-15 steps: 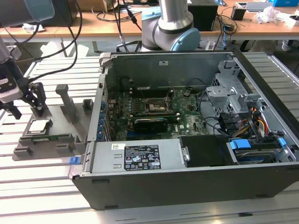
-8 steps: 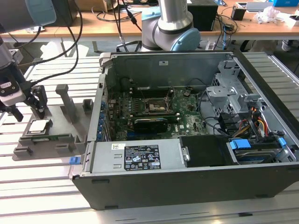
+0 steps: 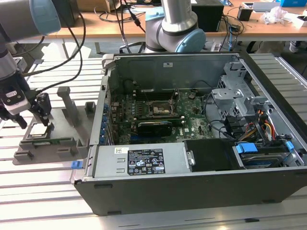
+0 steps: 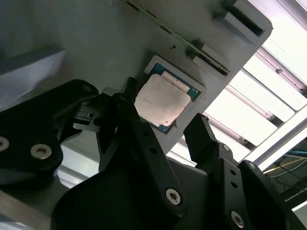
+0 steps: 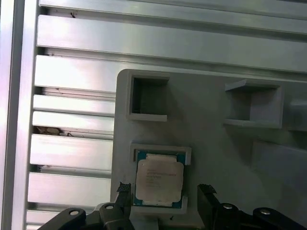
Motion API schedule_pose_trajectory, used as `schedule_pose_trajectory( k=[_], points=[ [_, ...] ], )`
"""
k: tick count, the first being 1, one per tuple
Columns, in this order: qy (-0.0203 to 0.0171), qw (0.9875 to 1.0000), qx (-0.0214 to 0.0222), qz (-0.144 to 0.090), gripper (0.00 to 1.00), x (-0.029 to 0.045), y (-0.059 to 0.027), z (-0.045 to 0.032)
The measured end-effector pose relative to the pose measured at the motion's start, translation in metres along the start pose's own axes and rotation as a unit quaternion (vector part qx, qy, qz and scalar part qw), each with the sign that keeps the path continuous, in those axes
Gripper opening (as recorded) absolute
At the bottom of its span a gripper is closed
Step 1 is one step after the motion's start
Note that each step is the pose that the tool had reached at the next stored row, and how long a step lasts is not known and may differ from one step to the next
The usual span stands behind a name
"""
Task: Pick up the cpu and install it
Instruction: 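Pick up the cpu and move it towards the insertion slot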
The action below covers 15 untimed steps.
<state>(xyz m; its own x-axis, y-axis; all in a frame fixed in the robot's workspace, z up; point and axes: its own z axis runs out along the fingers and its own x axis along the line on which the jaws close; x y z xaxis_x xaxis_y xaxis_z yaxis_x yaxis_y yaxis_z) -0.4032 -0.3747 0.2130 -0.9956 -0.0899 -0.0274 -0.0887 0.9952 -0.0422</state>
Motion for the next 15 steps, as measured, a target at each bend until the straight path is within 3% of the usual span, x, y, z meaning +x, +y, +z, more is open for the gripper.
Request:
schedule_pose_trajectory(
  k=[7,15],
  points=[
    [-0.0001,1.0,-0.0001,-0.001,0.66,0.0011,0.001,0.0137],
    [0.0003,1.0,0.0002,0.006,0.66,0.003,0.0066,0.0196]
  ],
)
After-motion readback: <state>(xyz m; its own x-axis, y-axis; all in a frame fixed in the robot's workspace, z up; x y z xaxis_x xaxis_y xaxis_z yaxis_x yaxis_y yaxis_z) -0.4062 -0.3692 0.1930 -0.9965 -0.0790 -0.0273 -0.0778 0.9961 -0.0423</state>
